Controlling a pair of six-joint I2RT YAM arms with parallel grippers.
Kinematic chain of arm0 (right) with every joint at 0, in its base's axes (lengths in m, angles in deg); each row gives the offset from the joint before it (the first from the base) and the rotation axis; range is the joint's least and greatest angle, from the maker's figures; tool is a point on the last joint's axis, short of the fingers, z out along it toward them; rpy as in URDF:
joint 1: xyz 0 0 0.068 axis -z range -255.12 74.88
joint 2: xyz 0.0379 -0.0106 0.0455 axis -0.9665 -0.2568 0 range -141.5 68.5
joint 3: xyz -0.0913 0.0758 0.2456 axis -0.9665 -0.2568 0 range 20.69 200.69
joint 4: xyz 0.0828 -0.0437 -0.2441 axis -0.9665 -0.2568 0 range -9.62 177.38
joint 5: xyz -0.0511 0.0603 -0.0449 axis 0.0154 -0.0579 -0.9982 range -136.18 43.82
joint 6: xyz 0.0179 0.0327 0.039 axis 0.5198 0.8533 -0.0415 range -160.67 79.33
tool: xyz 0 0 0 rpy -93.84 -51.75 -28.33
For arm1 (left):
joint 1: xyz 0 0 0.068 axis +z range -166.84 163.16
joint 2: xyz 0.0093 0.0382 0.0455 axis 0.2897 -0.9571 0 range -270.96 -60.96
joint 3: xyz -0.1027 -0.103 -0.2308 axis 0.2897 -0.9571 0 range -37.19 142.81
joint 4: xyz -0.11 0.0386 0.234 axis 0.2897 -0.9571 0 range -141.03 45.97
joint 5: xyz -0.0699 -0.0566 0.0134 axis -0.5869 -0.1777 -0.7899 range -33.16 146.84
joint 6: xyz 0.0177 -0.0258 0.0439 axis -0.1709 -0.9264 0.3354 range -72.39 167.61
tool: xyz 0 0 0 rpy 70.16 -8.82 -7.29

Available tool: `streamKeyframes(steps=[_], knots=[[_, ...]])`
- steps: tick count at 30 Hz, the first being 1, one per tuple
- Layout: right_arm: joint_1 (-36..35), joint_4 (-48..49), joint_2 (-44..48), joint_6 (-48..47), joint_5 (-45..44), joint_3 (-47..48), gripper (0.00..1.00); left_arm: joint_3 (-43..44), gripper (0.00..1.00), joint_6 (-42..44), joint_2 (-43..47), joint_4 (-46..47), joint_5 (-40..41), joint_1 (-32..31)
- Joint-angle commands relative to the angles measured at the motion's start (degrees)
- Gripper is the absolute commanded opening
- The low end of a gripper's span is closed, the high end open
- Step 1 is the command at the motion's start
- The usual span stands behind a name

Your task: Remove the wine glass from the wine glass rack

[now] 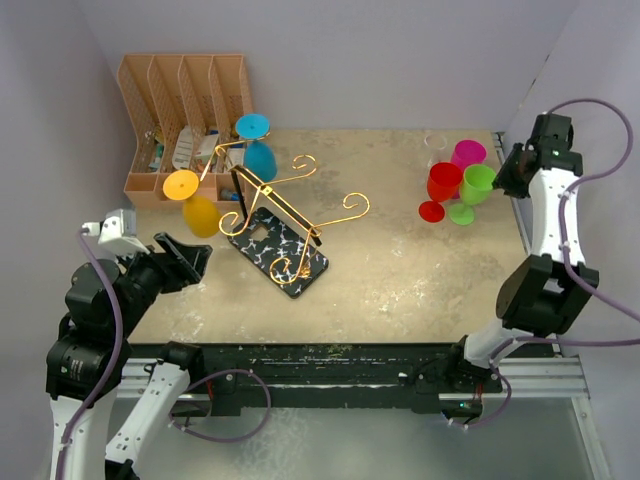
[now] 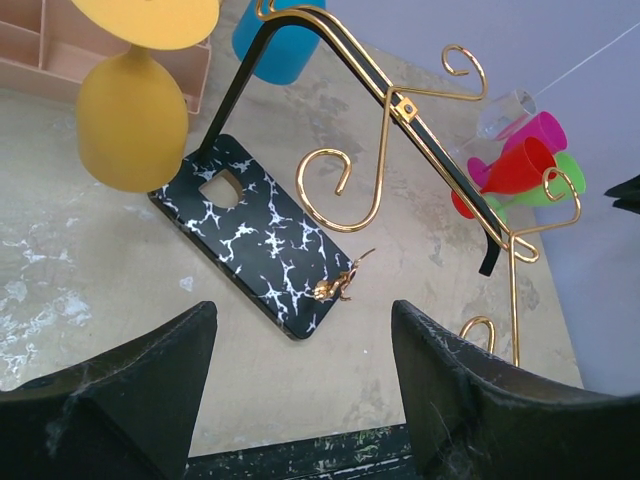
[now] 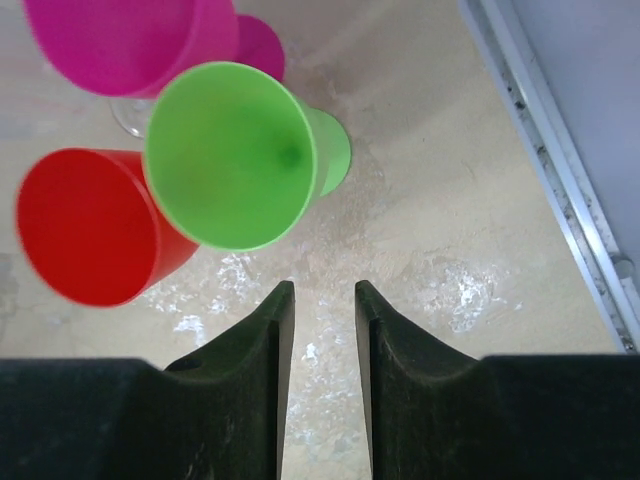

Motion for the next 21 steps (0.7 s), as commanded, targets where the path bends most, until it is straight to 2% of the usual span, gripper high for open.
streamKeyframes(steps=[1, 3, 5, 7, 8, 11, 15, 17, 21], knots=[[0.1, 0.2, 7.5, 0.6, 1.2, 4.0, 0.34, 1.8, 0.74, 0.1, -1.1, 0.8, 1.7, -0.3], [0.0, 0.8, 10.4, 1.2, 4.2, 4.3, 0.34, 1.8, 0.74, 0.0, -1.1, 0.7, 2.3, -0.3], [0.0, 3.2, 14.1, 2.1, 11.3, 3.5, 0.35, 1.8, 0.74, -0.5, -1.2, 0.5, 2.9, -0.4], [-0.8, 8.2, 18.0, 4.2, 21.8, 1.6, 0.49, 1.8, 0.75, -1.2, -1.2, 0.6, 3.6, -0.3], [-2.0, 11.4, 19.8, 5.9, 26.3, 0.3, 0.52, 1.8, 0.76, -1.6, -1.2, 0.7, 4.0, -0.4], [-11.6, 20.2, 22.9, 11.7, 31.0, -1.1, 0.51, 2.3, 0.82, -2.7, -2.1, 0.9, 5.6, -0.3], [-27.1, 22.5, 15.2, 14.8, 31.9, 9.8, 0.51, 5.0, 0.84, -4.0, -5.7, 1.1, 4.2, -0.3], [-30.4, 21.9, 8.0, 15.9, 35.3, 18.5, 0.50, 5.7, 0.84, -4.8, -6.4, 1.2, 3.4, -0.3], [-32.5, 19.2, -4.9, 16.2, 38.8, 34.5, 0.50, 6.8, 0.84, -7.0, -5.6, 0.4, 4.7, -0.4]])
